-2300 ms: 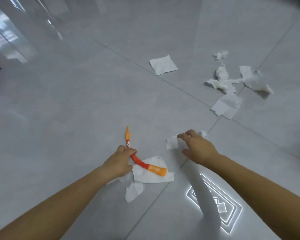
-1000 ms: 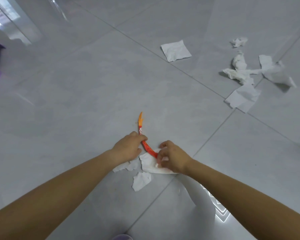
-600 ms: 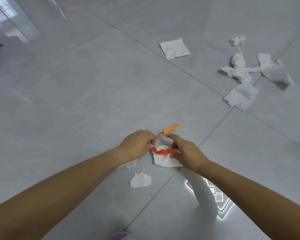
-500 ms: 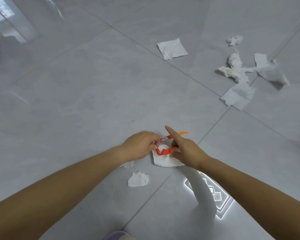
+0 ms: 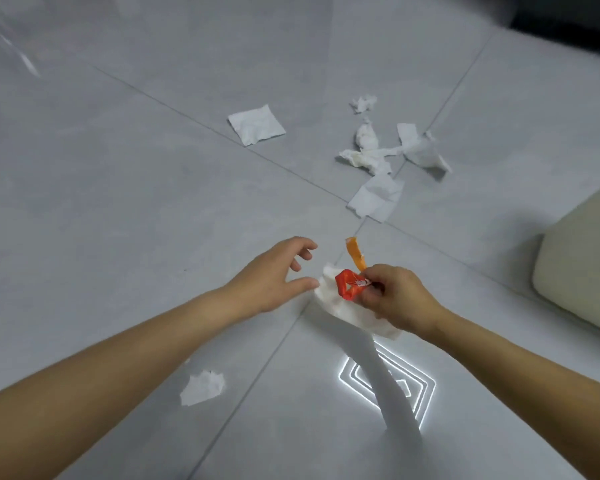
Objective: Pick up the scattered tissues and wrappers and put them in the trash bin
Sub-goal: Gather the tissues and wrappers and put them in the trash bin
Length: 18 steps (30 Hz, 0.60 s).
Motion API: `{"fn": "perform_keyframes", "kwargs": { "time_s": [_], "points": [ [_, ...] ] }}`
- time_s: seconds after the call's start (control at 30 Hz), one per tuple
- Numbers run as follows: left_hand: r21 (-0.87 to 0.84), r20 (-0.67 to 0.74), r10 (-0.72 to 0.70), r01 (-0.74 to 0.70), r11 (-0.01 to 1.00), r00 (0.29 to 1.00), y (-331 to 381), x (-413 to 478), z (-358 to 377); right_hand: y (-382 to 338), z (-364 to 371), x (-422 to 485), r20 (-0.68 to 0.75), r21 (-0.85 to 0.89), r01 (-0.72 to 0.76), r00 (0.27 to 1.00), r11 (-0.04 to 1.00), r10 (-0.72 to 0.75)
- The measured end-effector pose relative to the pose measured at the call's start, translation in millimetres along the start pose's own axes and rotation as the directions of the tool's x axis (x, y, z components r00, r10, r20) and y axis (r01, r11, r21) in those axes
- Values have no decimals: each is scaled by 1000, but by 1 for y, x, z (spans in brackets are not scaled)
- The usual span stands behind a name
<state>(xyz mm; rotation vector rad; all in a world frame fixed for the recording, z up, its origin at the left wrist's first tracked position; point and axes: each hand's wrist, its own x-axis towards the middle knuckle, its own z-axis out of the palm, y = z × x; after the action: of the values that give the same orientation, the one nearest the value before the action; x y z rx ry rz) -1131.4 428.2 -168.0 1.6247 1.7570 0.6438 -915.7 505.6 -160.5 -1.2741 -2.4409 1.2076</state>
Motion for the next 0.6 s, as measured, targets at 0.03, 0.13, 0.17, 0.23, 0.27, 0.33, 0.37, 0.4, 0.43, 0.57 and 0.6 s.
{"fn": "perform_keyframes", "kwargs": {
  "time_s": [0.03,0.13,0.17,0.23,0.27,0.33,0.37,0.4,0.43,0.57,0.6],
  "points": [
    [12,-2,35,-35,999,999,12,7,0,4,-17,-8,-41,32,-28,999,999,29],
    [70,6,138,-138,988,990,54,29,2,18,-71,-34,-141,116,-55,987,992,71],
    [88,16,172,-173,981,985,71,37,4,24,-89,-42,-170,135,-50,983,990,73],
    [121,51,244,-249,961,968,110,56,10,36,-123,-59,-242,146,-35,968,989,70],
    [139,70,279,-286,948,958,130,66,14,42,-139,-67,-282,148,-27,957,989,69],
    [179,94,355,-366,913,930,171,89,24,54,-168,-84,-363,152,-9,929,988,64],
    [198,98,392,-403,893,915,190,100,31,62,-182,-93,-405,155,5,912,988,59],
    [213,98,420,-431,877,902,208,111,39,69,-194,-103,-445,154,14,894,988,57],
    [227,99,441,-452,863,892,224,121,48,77,-205,-113,-481,147,17,875,989,57],
    [296,85,495,-497,816,865,283,165,87,104,-248,-148,-596,76,-22,800,997,63],
    [314,60,503,-495,810,862,296,175,93,106,-256,-152,-618,40,-32,785,999,50]
  ]
}}
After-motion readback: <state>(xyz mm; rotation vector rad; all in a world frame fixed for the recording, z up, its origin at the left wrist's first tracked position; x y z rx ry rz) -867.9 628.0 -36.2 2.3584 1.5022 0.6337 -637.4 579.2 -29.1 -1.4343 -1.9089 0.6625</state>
